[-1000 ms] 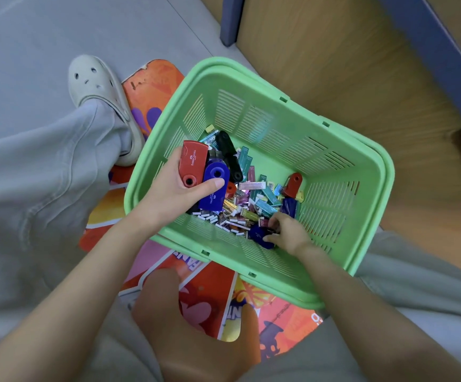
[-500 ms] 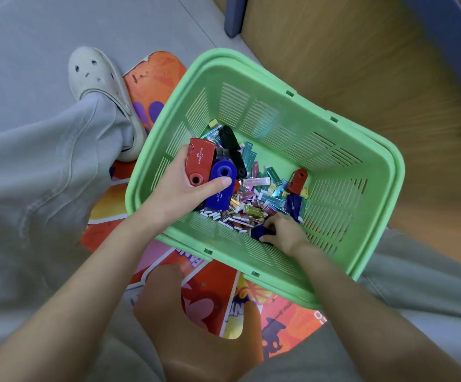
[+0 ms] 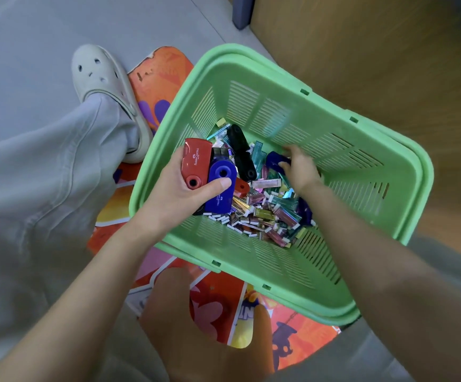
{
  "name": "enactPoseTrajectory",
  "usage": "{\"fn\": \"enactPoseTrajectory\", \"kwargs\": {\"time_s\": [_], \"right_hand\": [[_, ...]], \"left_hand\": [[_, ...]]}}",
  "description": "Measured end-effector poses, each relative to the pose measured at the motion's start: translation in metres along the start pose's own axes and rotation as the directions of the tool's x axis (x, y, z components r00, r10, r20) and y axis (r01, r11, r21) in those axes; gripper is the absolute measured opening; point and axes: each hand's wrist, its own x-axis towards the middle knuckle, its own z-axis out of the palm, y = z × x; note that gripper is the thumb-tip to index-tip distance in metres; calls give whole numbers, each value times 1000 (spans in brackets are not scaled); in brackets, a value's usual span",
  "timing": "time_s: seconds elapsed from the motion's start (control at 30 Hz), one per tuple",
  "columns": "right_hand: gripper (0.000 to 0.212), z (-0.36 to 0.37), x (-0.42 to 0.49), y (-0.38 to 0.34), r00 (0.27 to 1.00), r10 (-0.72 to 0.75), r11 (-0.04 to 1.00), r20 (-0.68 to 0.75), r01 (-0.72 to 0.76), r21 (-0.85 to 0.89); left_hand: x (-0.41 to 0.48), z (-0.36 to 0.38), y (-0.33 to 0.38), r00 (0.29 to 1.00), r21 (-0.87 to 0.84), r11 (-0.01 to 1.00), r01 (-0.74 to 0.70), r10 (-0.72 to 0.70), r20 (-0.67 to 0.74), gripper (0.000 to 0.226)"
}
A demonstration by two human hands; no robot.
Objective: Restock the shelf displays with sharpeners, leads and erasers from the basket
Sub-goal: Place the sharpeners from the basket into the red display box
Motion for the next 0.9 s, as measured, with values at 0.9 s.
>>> {"fn": "enactPoseTrajectory", "kwargs": {"time_s": [0.9], "right_hand": [[46, 24, -19, 31, 937, 334, 869, -106, -262, 420]], "left_hand": [[6, -4, 8, 1000, 61, 998, 1, -1, -2, 63]]}}
